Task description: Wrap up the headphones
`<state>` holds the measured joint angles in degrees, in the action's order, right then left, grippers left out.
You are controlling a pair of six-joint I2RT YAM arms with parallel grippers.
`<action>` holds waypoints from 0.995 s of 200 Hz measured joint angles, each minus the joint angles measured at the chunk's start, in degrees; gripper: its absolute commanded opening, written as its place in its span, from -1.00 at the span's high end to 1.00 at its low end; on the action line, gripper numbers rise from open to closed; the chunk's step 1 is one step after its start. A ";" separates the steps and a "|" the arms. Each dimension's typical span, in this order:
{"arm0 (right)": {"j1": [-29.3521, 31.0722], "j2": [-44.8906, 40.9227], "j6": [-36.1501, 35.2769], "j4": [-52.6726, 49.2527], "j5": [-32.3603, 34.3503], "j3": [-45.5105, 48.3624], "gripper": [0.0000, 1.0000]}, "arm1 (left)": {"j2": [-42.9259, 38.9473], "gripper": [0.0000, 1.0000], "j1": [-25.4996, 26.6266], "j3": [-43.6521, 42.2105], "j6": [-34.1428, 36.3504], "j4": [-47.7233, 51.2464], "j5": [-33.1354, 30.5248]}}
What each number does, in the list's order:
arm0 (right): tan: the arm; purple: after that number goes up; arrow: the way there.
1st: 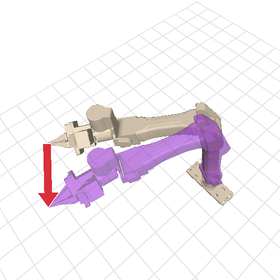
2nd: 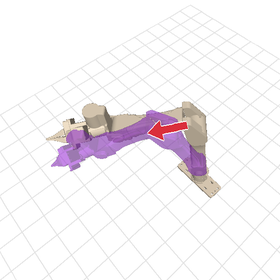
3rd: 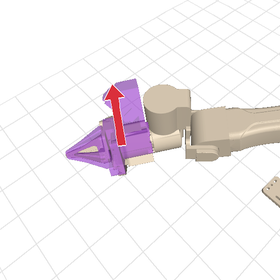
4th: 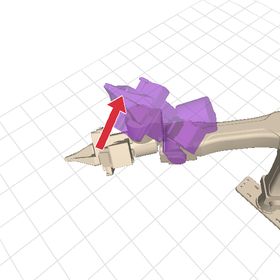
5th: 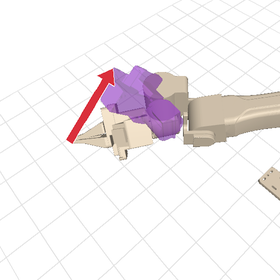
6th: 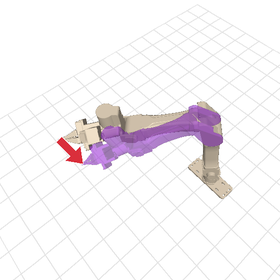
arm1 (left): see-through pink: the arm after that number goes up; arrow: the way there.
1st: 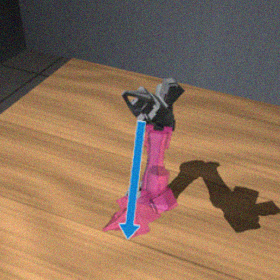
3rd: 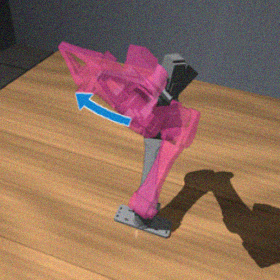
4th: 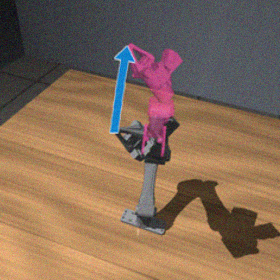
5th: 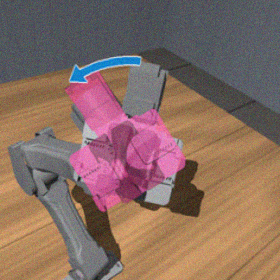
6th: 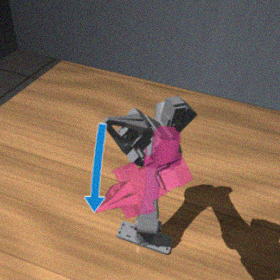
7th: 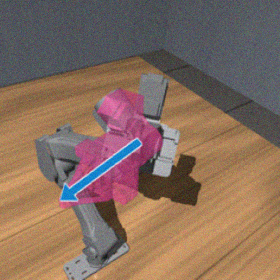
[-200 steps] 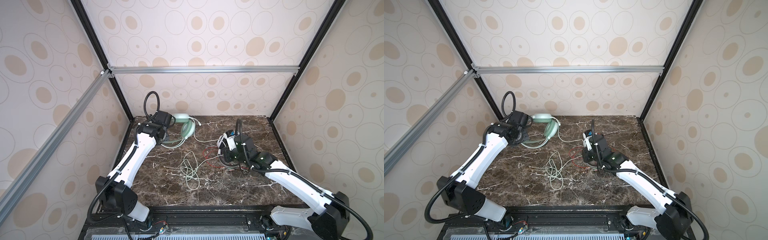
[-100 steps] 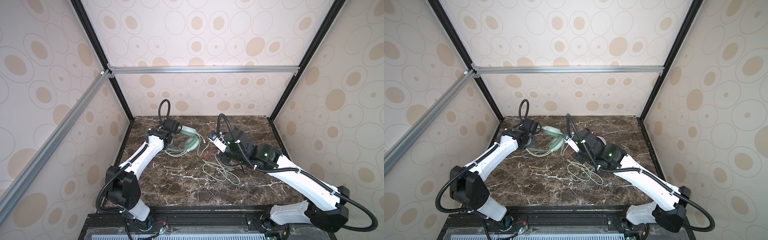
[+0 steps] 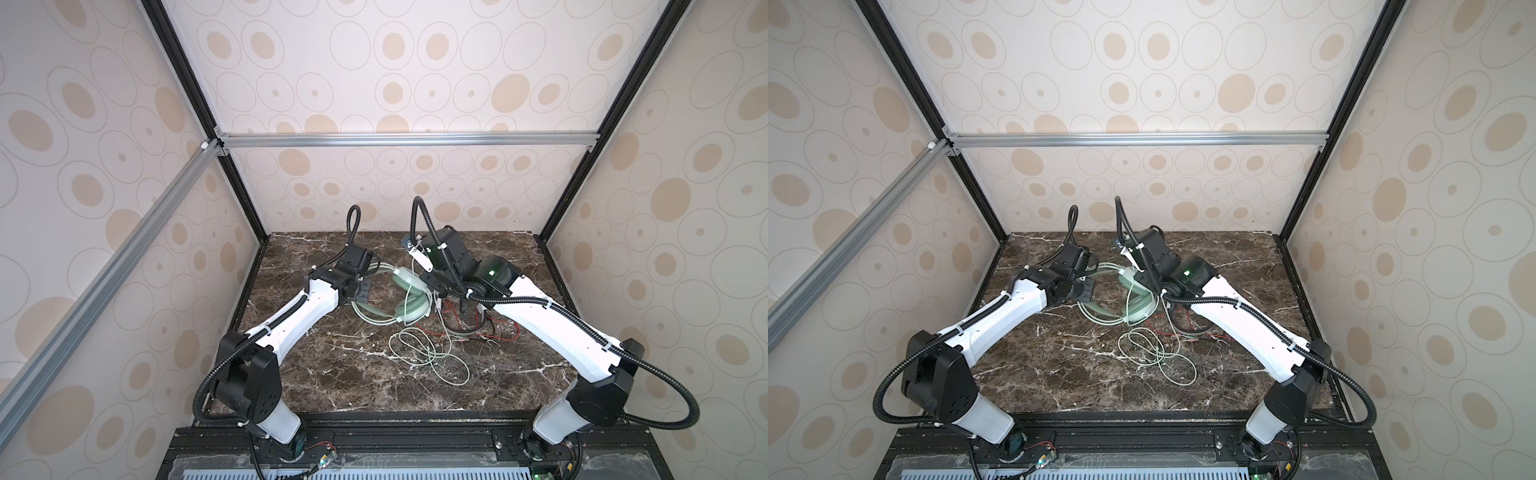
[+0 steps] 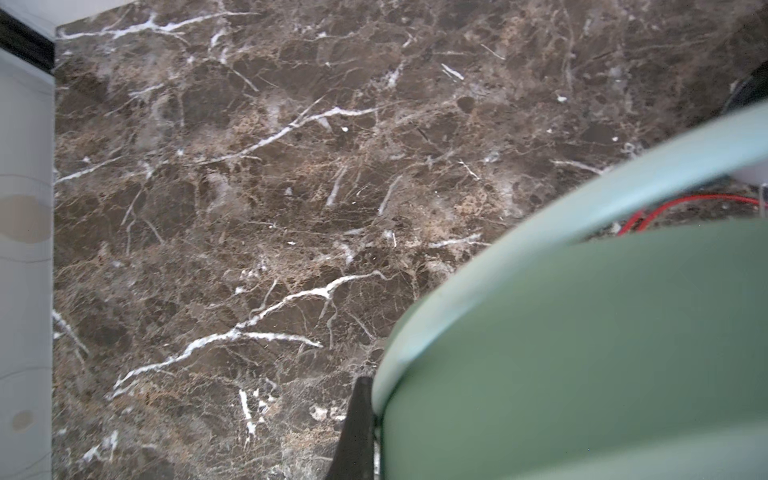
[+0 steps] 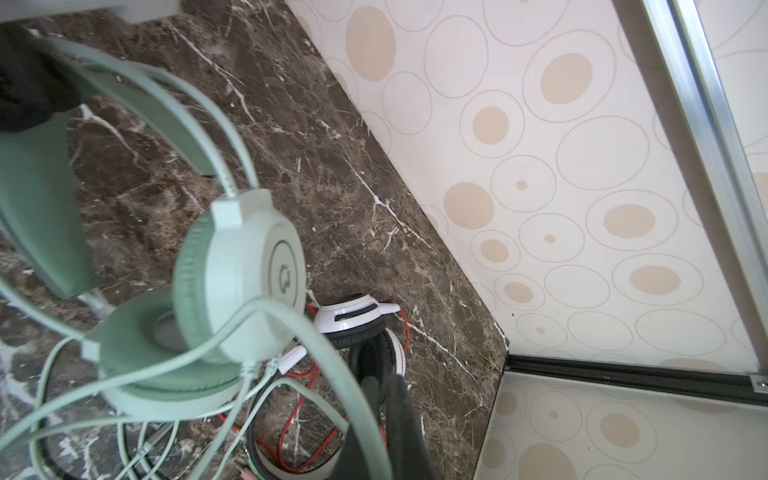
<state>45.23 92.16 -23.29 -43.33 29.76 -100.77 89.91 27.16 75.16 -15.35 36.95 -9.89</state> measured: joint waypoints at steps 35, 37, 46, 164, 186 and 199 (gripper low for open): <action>-4.39 3.37 0.55 0.52 -6.19 -2.69 1.00 | -4.26 1.00 0.46 -4.11 2.64 -3.21 4.85; -4.46 3.58 0.52 0.59 -6.43 -2.84 1.00 | -4.50 1.00 0.50 -4.28 2.78 -3.26 5.14; -4.68 4.85 0.55 1.03 -7.98 -3.43 1.00 | -5.51 1.00 0.76 -4.96 3.28 -3.48 6.19; -12.46 20.63 10.64 1.92 -24.70 -20.98 1.00 | -7.78 1.00 3.78 -6.38 4.26 -5.20 11.82; -16.39 21.84 15.15 1.73 -29.27 -21.07 0.98 | -8.59 1.00 3.78 -6.86 4.26 -5.60 13.90; -18.38 22.53 17.18 2.08 -31.63 -20.52 0.93 | -9.25 1.00 3.78 -6.97 4.26 -5.77 15.56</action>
<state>26.85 114.69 -6.11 -41.25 -1.87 -121.30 80.66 30.94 68.18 -11.09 31.18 5.67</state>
